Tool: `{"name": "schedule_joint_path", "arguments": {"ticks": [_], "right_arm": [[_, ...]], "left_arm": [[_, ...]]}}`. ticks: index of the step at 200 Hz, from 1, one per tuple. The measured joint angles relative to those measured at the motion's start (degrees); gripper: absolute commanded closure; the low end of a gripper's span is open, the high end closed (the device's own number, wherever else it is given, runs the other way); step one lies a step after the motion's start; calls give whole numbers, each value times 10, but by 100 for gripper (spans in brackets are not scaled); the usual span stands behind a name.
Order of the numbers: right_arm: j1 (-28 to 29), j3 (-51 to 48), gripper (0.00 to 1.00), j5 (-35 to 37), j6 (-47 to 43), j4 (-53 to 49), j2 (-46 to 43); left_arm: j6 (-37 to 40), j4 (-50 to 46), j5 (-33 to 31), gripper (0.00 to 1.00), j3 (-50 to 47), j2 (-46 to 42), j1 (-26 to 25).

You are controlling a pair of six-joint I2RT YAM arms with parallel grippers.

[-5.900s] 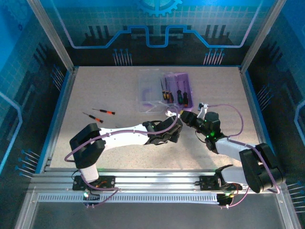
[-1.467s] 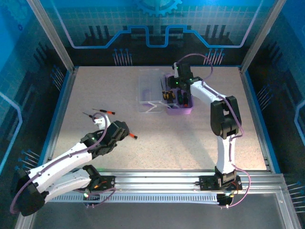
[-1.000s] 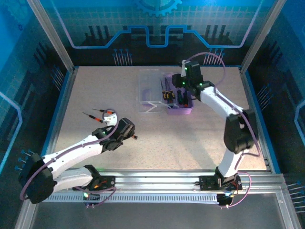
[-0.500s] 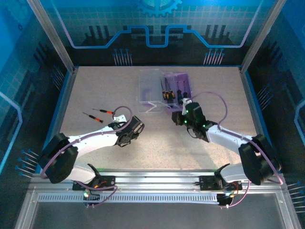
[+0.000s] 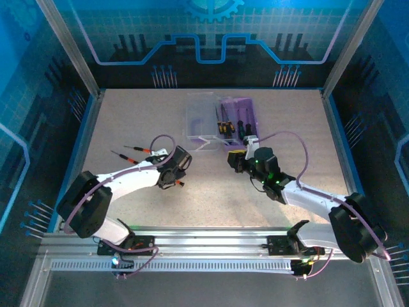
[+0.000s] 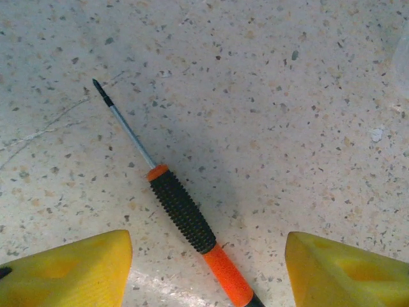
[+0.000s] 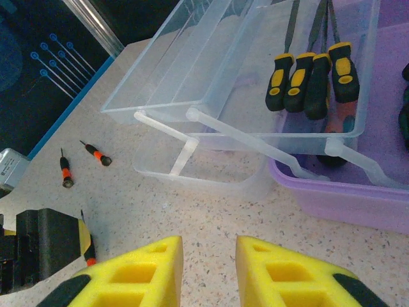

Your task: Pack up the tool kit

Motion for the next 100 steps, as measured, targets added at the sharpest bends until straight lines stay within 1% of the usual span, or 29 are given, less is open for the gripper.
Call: {"name": "schedule_joint_path", "arguments": {"ticks": [32, 44, 57, 79, 97, 100], "right_arm": [[0, -6, 70, 16, 0, 4, 5], [0, -7, 70, 18, 0, 4, 5], [0, -7, 70, 21, 0, 5, 5], [0, -7, 69, 24, 0, 7, 5], [0, -7, 69, 27, 0, 6, 5], [0, -7, 69, 27, 0, 6, 5]], "left_arm": [[16, -1, 15, 36, 13, 22, 5], [16, 0, 19, 39, 20, 32, 9], [17, 1, 23, 46, 24, 45, 15], [21, 4, 28, 52, 24, 60, 21], [14, 5, 27, 55, 24, 63, 22], [14, 5, 28, 56, 24, 63, 22]]}}
